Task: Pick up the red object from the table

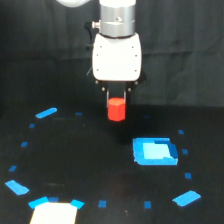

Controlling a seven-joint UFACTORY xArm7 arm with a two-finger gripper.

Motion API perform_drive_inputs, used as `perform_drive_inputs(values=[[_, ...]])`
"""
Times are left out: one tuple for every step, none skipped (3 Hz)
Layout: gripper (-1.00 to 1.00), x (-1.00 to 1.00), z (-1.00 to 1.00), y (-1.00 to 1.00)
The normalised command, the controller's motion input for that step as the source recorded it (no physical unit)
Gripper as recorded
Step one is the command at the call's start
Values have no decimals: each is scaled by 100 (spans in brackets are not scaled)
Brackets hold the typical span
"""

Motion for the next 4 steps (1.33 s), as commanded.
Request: perform_drive_inputs(values=[[-100,-10,99,86],[-100,4,100,26],[-96,-27,73,-13],[-100,-5,63,-32]])
